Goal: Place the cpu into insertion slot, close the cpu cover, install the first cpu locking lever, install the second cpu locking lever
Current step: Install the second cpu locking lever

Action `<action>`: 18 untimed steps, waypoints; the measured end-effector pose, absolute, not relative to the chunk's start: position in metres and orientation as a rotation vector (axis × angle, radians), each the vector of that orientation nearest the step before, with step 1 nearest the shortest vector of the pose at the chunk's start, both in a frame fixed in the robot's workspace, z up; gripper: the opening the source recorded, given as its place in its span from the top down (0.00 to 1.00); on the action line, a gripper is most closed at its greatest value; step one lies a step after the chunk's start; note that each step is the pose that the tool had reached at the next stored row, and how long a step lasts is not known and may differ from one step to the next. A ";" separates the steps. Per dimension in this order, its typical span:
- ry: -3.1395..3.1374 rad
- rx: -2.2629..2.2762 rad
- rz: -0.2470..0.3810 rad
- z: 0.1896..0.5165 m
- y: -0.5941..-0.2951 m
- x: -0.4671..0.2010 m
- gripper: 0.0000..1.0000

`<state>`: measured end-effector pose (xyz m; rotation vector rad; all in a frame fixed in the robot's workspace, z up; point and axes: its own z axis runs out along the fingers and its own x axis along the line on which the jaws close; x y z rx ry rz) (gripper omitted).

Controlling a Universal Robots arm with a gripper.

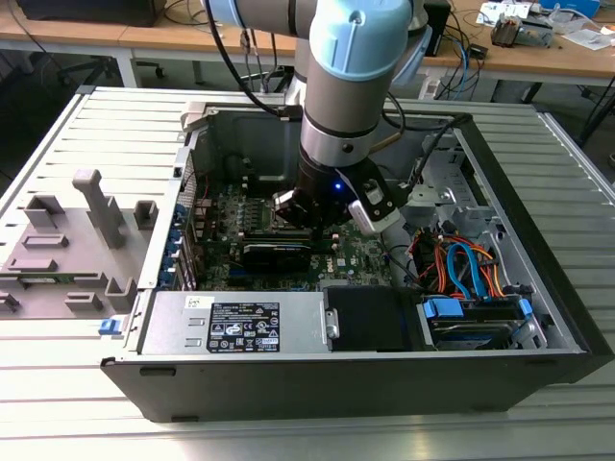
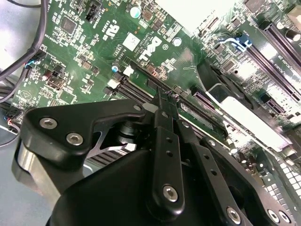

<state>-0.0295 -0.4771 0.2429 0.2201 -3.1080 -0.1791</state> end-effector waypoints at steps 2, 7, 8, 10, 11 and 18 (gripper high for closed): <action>-3.108 0.220 -0.179 0.243 -0.478 -0.030 0.89; -3.108 0.220 -0.179 0.243 -0.481 -0.030 0.89; -3.108 0.220 -0.179 0.243 -0.481 -0.030 0.89; -3.108 0.218 -0.164 0.243 -0.471 -0.029 0.89; -3.108 0.218 -0.161 0.243 -0.466 -0.029 0.89; -3.112 0.185 -0.161 0.241 -0.459 -0.027 0.89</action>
